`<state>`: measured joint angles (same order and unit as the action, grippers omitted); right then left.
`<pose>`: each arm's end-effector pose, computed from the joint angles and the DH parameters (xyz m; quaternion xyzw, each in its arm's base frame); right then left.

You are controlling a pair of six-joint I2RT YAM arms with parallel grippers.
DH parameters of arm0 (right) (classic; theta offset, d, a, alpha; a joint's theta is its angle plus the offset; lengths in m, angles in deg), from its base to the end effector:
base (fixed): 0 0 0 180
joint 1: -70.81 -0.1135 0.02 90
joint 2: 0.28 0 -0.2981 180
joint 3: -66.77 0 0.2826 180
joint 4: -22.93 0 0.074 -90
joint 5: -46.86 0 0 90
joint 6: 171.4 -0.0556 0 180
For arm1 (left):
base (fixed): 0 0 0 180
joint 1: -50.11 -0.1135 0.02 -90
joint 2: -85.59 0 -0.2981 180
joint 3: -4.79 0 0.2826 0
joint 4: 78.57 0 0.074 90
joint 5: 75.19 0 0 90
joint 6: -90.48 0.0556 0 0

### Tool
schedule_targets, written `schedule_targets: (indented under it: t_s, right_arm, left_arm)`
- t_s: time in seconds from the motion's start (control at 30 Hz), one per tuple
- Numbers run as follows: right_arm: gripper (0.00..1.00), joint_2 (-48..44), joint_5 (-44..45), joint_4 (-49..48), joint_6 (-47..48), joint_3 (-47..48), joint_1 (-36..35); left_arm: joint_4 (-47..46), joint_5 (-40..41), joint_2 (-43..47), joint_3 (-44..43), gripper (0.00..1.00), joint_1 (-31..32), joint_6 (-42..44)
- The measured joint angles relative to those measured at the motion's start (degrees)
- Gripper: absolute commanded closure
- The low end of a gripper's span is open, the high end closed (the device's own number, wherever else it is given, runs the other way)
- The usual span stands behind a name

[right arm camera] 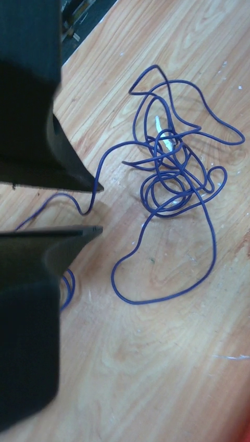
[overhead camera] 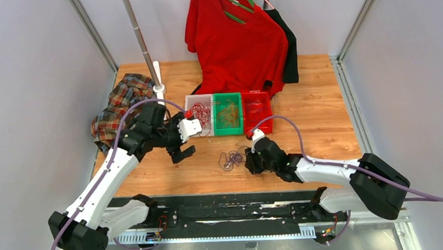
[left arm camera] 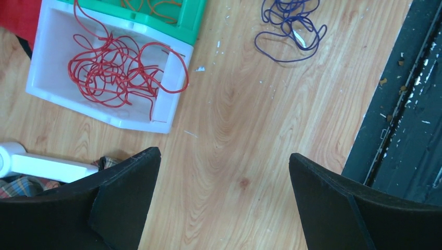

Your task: Untangle the cables

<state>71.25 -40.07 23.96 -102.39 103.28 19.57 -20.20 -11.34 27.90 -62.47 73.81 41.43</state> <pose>0.1662 0.2022 0.1578 -0.2207 0.8632 0.2480 0.3804 0.1925 -0.1112 0.3192 0.5548 0.7279 -0.1580 0.3706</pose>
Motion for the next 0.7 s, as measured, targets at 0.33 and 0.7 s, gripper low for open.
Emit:
schedule_targets:
  t_s: [0.33, 0.7]
  right_arm:
    - [0.99, -9.99, -1.38, 7.52, 3.45, 5.68, -0.50]
    - [0.99, -13.99, -15.30, 15.41, 7.85, 24.28, -0.74]
  left_arm:
    - [7.76, -4.20, 0.07, -9.60, 0.01, 0.00, 3.43]
    - [9.33, -13.84, 1.22, -17.42, 0.10, 3.98, 4.17]
